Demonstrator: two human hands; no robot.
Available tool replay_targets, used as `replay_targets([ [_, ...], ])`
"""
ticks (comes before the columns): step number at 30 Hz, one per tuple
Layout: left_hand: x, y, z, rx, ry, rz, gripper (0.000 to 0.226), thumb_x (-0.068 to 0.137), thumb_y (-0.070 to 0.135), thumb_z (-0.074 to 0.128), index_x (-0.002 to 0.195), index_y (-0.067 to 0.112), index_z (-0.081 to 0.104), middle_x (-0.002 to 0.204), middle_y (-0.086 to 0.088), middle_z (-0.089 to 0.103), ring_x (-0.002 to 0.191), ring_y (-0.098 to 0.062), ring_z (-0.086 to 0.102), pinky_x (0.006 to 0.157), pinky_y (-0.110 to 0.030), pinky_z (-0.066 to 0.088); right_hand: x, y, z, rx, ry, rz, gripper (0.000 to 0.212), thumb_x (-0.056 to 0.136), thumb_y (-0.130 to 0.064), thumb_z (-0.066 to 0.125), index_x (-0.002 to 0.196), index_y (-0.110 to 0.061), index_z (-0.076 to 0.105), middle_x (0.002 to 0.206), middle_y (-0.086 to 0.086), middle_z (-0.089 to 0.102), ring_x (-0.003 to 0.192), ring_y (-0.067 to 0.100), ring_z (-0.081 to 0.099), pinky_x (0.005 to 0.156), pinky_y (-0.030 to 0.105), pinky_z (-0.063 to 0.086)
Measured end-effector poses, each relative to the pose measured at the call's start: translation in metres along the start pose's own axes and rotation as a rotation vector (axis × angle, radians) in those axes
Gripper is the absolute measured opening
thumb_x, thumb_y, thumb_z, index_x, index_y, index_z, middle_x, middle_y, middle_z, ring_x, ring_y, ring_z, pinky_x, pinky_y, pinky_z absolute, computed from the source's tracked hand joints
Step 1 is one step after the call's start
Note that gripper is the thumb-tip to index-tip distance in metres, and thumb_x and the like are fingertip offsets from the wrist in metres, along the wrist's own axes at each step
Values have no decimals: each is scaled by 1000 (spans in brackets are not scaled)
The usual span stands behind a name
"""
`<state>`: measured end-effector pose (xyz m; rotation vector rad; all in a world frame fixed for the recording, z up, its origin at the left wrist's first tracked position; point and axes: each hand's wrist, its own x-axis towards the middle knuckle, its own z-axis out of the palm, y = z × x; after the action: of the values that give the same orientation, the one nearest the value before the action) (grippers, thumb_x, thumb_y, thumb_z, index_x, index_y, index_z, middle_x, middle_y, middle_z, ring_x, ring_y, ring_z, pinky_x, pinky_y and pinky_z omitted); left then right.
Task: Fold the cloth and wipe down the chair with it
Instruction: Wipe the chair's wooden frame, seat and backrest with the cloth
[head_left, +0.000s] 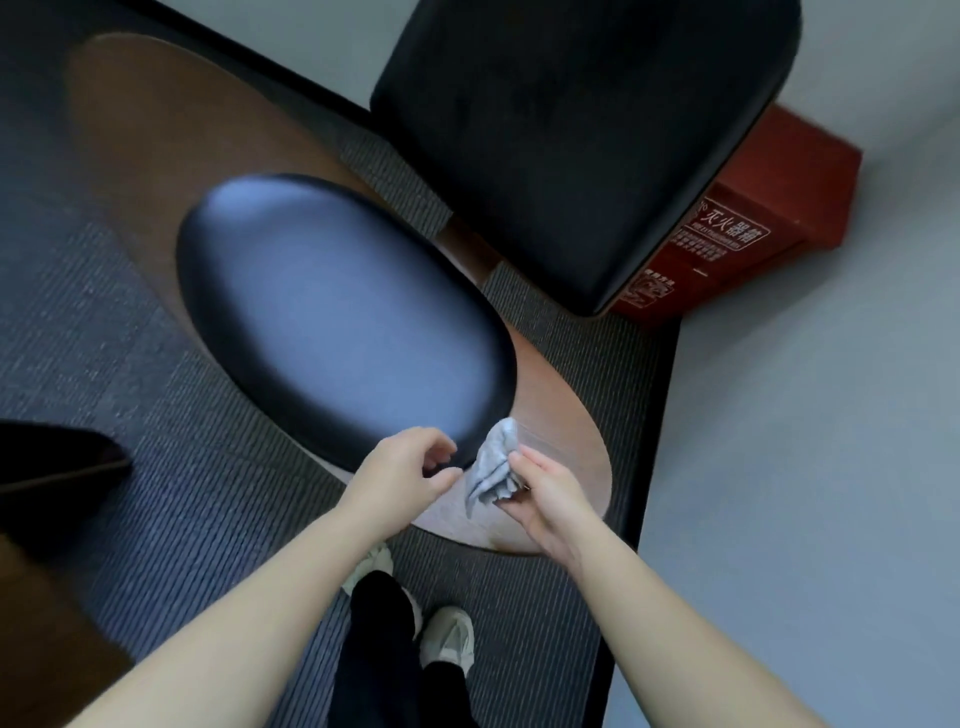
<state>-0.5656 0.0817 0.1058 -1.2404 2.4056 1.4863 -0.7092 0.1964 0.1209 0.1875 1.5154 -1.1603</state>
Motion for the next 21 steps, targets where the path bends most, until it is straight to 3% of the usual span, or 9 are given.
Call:
replay_targets([
  [2, -22, 11, 7, -54, -27, 6, 29, 79, 32, 77, 104, 22, 67, 99, 11, 65, 91, -5, 60, 86, -26, 49, -18, 6, 2, -1, -25, -18, 20, 101, -11, 45, 96, 1, 61, 82, 18, 52, 70, 24, 51, 66, 34, 56],
  [4, -43, 16, 13, -48, -27, -12, 33, 77, 37, 77, 105, 26, 64, 99, 14, 62, 92, -4, 57, 82, -24, 46, -34, 14, 7, -14, -55, -29, 25, 100, -16, 49, 103, 3, 64, 76, 15, 59, 68, 23, 57, 73, 40, 56],
  [7, -70, 13, 10, -59, 90, -72, 14, 87, 28, 66, 96, 19, 63, 88, 9, 63, 84, -11, 58, 70, -25, 43, -50, 26, 14, -63, -128, -27, 28, 96, -20, 56, 111, 2, 64, 85, 12, 69, 76, 22, 65, 77, 41, 54],
  [9, -86, 5, 2, -109, 174, -175, 11, 91, 21, 57, 88, 11, 62, 79, 0, 64, 80, -20, 59, 66, -26, 42, -57, 36, 21, -117, -153, 1, 24, 91, -16, 63, 111, -2, 65, 97, 16, 69, 85, 26, 65, 77, 39, 51],
  [11, -102, -10, -9, -175, 222, -288, 11, 91, 19, 56, 86, 12, 63, 77, -1, 65, 77, -20, 59, 59, -21, 39, -61, 47, 30, -180, -150, 34, 18, 88, -7, 65, 106, -3, 64, 97, 19, 65, 86, 29, 62, 74, 39, 49],
  [15, -133, -54, -31, -280, 261, -433, 11, 92, 20, 56, 86, 21, 65, 80, 3, 65, 79, -17, 59, 66, -29, 42, -64, 73, 65, -209, -138, 67, 11, 87, -5, 63, 97, -9, 62, 89, 11, 66, 77, 25, 64, 70, 36, 53],
  [18, -163, -99, -50, -246, 280, -505, 17, 94, 19, 52, 82, 19, 65, 79, 3, 64, 79, -17, 58, 63, -28, 40, -65, 109, 105, -314, -145, 100, 9, 89, -10, 62, 98, -9, 63, 89, 8, 67, 78, 22, 65, 72, 37, 54],
  [21, -206, -157, -71, -182, 289, -595, 16, 95, 19, 52, 85, 17, 65, 77, 6, 61, 82, -20, 56, 65, -31, 35, -76, 159, 154, -419, -177, 123, 12, 88, -8, 60, 99, -8, 65, 88, 8, 65, 76, 18, 65, 65, 32, 56],
])
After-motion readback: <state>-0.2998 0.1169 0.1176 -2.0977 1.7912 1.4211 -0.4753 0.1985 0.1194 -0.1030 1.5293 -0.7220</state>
